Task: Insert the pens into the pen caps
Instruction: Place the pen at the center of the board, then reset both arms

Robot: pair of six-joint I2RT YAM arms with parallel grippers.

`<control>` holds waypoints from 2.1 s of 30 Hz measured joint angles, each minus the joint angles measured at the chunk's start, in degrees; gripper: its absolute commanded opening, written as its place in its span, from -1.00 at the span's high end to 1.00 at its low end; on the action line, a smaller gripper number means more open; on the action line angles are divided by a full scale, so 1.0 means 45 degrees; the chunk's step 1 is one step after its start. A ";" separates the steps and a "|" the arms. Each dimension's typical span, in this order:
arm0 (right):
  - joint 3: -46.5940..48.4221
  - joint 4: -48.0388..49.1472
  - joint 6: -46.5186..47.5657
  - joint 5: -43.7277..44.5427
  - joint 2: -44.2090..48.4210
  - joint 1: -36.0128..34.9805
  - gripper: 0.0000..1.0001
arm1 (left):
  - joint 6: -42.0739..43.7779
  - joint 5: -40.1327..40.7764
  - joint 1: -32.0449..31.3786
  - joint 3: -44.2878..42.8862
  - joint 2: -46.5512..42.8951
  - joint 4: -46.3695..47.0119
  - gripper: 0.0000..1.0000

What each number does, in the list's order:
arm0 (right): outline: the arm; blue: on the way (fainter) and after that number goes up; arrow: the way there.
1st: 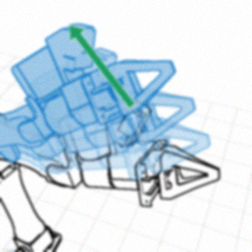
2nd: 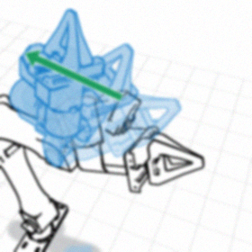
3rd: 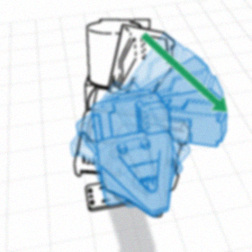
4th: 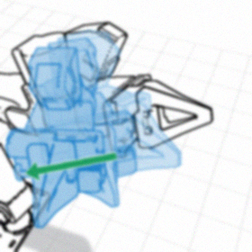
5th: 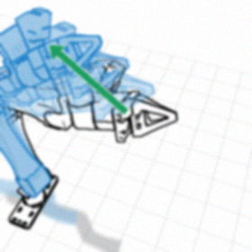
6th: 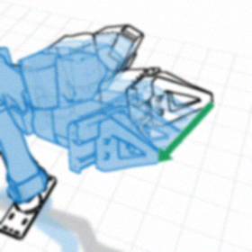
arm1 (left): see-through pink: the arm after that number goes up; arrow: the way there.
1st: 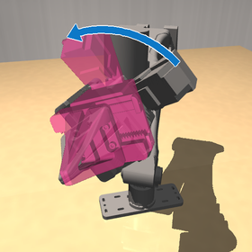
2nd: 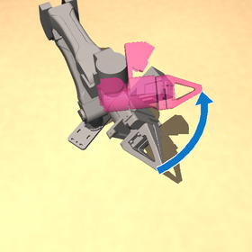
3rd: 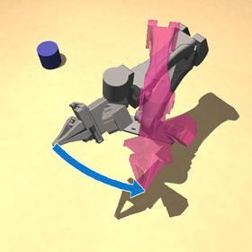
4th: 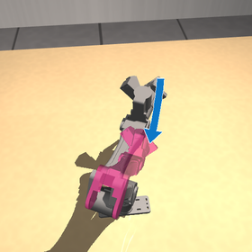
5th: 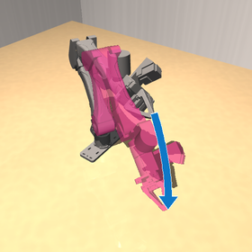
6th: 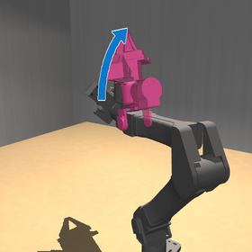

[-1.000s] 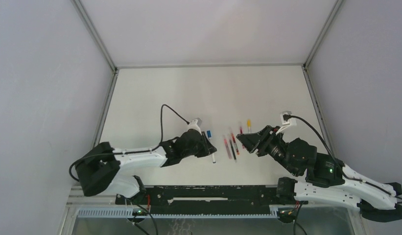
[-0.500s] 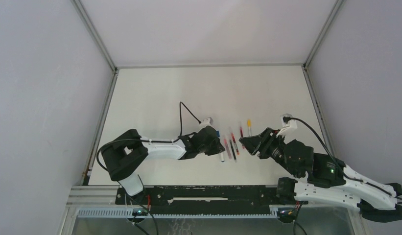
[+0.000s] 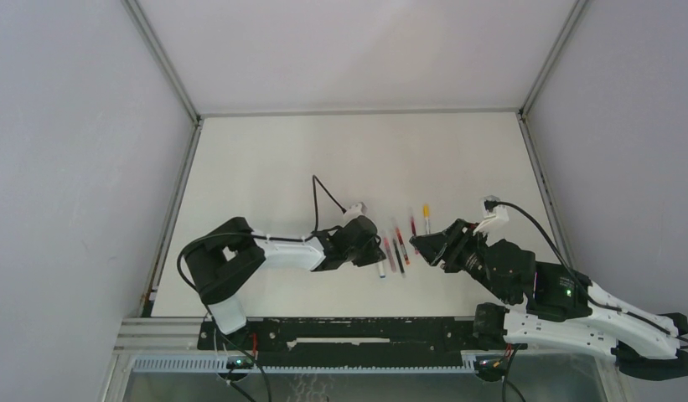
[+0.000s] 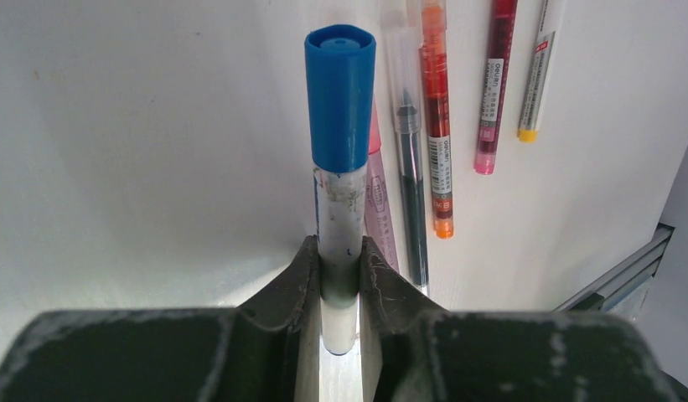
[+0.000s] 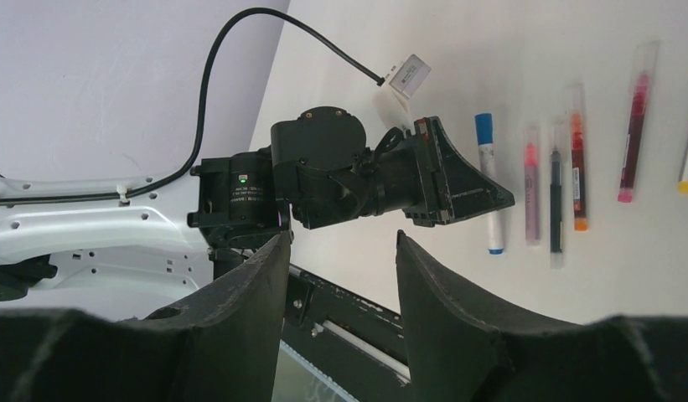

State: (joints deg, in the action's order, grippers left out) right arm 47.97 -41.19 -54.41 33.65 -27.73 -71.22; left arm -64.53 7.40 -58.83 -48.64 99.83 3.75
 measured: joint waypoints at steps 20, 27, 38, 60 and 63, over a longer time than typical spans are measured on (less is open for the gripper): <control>0.0000 -0.0005 -0.0044 0.0049 0.0083 0.0000 -0.14 | -0.0131 -0.0005 -0.0010 -0.0044 0.0078 0.0097 0.34; -0.0005 -0.0131 -0.0044 0.0160 0.0175 0.0000 -0.16 | 0.0117 0.0223 -0.0010 0.0369 -0.0549 -0.0199 0.26; -0.0005 -0.0219 0.1098 0.0636 0.0379 0.0000 -0.31 | 0.3779 0.2006 -0.0010 0.0714 -0.6863 -0.0957 -0.41; 0.0029 -0.0316 0.7227 0.2628 0.3283 0.0000 -0.89 | 0.8476 1.0049 -0.0010 0.0981 -2.0099 -0.9175 -0.99; 0.0034 -0.0709 0.7315 0.2890 0.3857 0.0000 -0.91 | 0.8476 1.1030 -0.0010 0.0981 -2.0317 -1.0040 -0.99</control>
State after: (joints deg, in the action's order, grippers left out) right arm 48.12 -44.38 -21.50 46.65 -10.37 -71.22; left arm -26.39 57.04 -58.87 -44.23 8.40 -41.43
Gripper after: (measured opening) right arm 0.947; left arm 0.996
